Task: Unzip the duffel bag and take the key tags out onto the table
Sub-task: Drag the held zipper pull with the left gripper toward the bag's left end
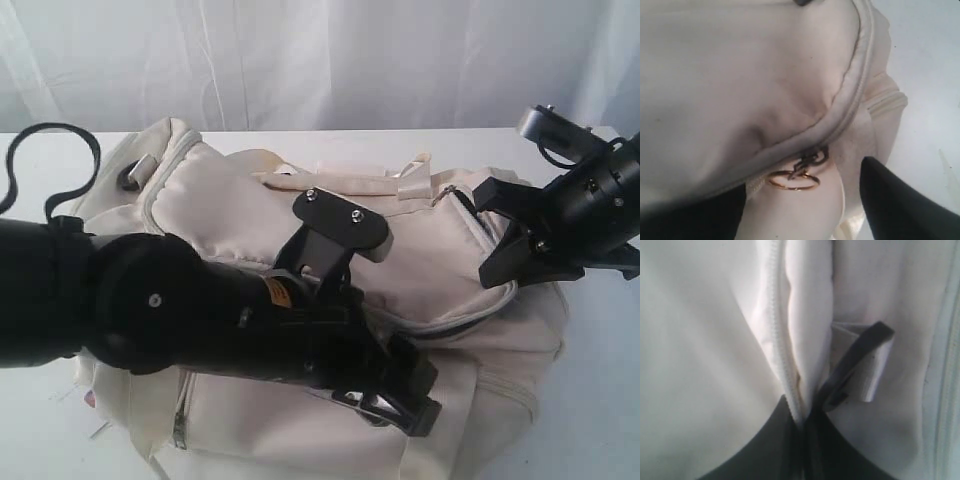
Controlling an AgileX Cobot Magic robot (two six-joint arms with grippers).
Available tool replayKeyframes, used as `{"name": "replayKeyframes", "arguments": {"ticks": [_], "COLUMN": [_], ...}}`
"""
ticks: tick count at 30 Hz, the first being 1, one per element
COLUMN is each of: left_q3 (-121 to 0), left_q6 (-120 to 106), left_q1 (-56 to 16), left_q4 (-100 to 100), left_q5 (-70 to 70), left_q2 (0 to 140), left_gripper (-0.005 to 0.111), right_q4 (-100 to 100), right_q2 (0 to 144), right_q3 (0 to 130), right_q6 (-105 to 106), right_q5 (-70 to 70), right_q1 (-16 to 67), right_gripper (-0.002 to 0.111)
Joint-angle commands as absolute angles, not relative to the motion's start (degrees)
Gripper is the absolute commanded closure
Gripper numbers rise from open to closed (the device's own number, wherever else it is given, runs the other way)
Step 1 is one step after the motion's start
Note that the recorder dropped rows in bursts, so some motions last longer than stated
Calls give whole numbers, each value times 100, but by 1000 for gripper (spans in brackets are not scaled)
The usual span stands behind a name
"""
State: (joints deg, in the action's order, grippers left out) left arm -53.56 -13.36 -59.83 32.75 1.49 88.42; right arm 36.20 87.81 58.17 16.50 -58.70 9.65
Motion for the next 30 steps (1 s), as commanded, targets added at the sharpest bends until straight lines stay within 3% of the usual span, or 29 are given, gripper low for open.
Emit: {"name": "replayKeyframes", "arguments": {"ticks": [1,11,21,30], "left_q3": [-5376,-5376,-5376,-5376], "left_q6": [-1541,-1541,-1541,-1541], "left_q1": [-6006,-6006,-6006,-6006], "left_q4": [3292,3292,3288,2615], "left_q5": [357,869,54,-233], "left_q2": [9072,9327,9058,8491], "left_gripper": [38,51,107,107], "right_q4": [3615,3615,3615,3615], "right_q2": [8750,8750,8750,8750], "right_q3": [5878,5878,5878,5878], "right_q6": [1628,1628,1628,1628], "right_q5": [-5872,-5862,-5862,-5862], "right_q1": [894,894,894,894], "right_gripper": [108,108,108,108]}}
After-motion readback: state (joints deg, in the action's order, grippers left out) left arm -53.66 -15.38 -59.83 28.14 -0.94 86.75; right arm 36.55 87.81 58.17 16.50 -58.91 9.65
